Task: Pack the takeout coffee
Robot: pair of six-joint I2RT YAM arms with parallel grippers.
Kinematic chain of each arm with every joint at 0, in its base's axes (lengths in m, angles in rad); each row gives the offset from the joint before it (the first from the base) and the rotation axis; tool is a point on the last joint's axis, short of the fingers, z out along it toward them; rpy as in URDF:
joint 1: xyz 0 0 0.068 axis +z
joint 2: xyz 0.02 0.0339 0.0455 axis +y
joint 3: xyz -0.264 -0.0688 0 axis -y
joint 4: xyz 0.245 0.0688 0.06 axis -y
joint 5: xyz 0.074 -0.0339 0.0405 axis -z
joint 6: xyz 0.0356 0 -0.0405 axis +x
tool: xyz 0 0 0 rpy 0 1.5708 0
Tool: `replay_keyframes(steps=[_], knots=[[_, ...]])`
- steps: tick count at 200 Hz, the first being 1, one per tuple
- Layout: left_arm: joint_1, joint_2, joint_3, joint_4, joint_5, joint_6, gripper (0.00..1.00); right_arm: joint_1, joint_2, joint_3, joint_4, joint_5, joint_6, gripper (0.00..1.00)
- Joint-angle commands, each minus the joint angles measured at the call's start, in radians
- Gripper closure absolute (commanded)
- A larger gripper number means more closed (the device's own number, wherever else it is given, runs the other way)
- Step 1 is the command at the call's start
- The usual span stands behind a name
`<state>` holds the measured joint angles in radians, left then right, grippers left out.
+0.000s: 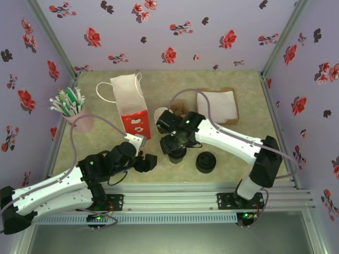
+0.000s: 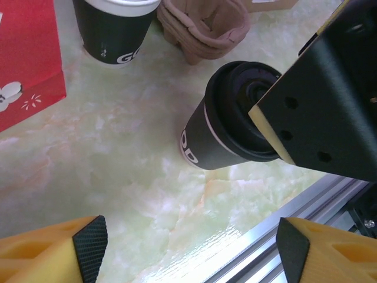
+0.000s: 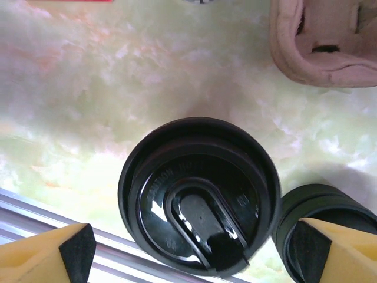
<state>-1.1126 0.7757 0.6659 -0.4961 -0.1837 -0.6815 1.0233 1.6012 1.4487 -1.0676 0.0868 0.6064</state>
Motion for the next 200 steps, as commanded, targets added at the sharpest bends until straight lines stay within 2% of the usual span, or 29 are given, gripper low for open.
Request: replay_keyframes(steps=[1, 19, 42, 67, 81, 93, 134, 200], knots=[[0.005, 0.029, 0.065, -0.011, 0.029, 0.010, 0.30, 0.003, -0.113, -0.043, 0.005, 0.069, 0.033, 0.14], [0.005, 0.076, 0.112, 0.001, 0.066, 0.000, 0.42, -0.017, -0.197, -0.112, 0.049, 0.066, 0.048, 0.19], [0.005, 0.153, 0.167, 0.025, 0.113, -0.016, 0.60, -0.060, -0.316, -0.230, 0.146, 0.018, 0.065, 0.39], [0.005, 0.239, 0.206, 0.052, 0.126, -0.026, 0.76, -0.121, -0.441, -0.380, 0.288, -0.083, 0.082, 0.66], [0.007, 0.294, 0.228, 0.054, 0.125, -0.027, 0.82, -0.163, -0.486, -0.457, 0.365, -0.150, 0.097, 0.87], [0.016, 0.341, 0.246, 0.049, 0.124, -0.031, 0.86, -0.197, -0.505, -0.512, 0.423, -0.207, 0.108, 0.95], [0.057, 0.441, 0.269, 0.034, 0.137, -0.048, 0.96, -0.247, -0.498, -0.617, 0.548, -0.303, 0.130, 1.00], [0.092, 0.476, 0.234, 0.090, 0.183, -0.051, 0.95, -0.274, -0.449, -0.652, 0.599, -0.337, 0.130, 1.00]])
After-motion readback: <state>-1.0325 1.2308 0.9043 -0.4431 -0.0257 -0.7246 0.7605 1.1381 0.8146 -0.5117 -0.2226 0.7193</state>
